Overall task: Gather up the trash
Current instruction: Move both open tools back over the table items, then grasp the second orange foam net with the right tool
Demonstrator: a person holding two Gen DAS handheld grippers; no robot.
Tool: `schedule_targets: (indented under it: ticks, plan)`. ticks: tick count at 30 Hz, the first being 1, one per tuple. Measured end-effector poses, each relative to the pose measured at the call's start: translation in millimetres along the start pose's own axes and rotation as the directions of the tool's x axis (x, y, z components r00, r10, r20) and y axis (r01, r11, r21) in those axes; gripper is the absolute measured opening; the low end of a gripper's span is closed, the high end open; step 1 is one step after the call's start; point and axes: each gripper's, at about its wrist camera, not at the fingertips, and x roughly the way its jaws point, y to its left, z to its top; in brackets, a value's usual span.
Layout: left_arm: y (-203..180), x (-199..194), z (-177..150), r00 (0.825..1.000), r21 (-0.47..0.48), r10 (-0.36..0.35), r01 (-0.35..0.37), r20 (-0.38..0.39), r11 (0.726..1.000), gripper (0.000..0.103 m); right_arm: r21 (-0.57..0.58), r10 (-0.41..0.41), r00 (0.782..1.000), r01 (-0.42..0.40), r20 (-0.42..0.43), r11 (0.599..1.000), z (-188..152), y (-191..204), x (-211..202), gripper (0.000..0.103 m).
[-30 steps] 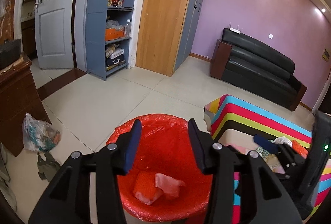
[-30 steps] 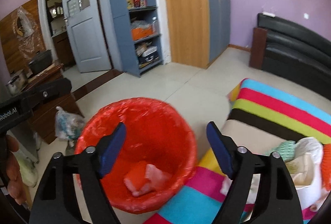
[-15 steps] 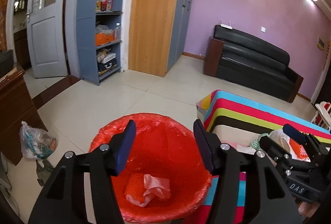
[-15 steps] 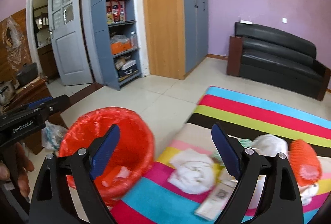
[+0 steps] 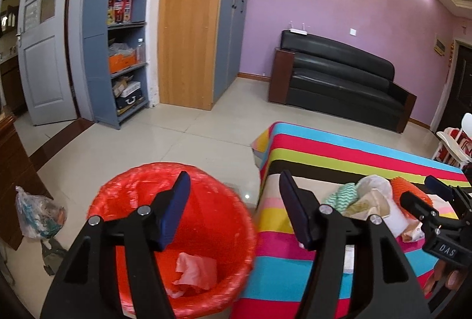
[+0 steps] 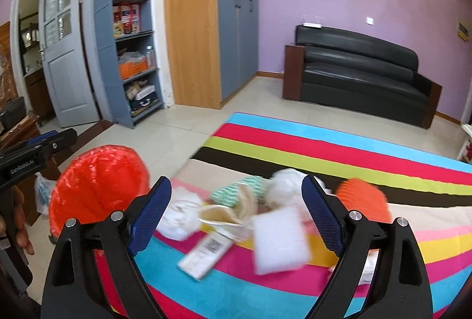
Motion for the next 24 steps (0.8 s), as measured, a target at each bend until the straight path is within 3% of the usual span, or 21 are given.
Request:
schedule_targets:
  ticks: [11,24]
  plan:
    - [-44.2,23.5,-9.7,0.995,0.003,-0.082,0.082,-0.058,0.997,0.064,0.111,-0.101,0.994,0.104,-0.036,0.988,-9.5,-72.2,0.8,0.084]
    - [-68.7,48.8,-29.9,0.980,-0.002,-0.126,0.127,-0.155,0.992,0.065,0.223,-0.140,0.984,0.161,-0.108,0.961,-11.0,-120.3,23.6,0.084]
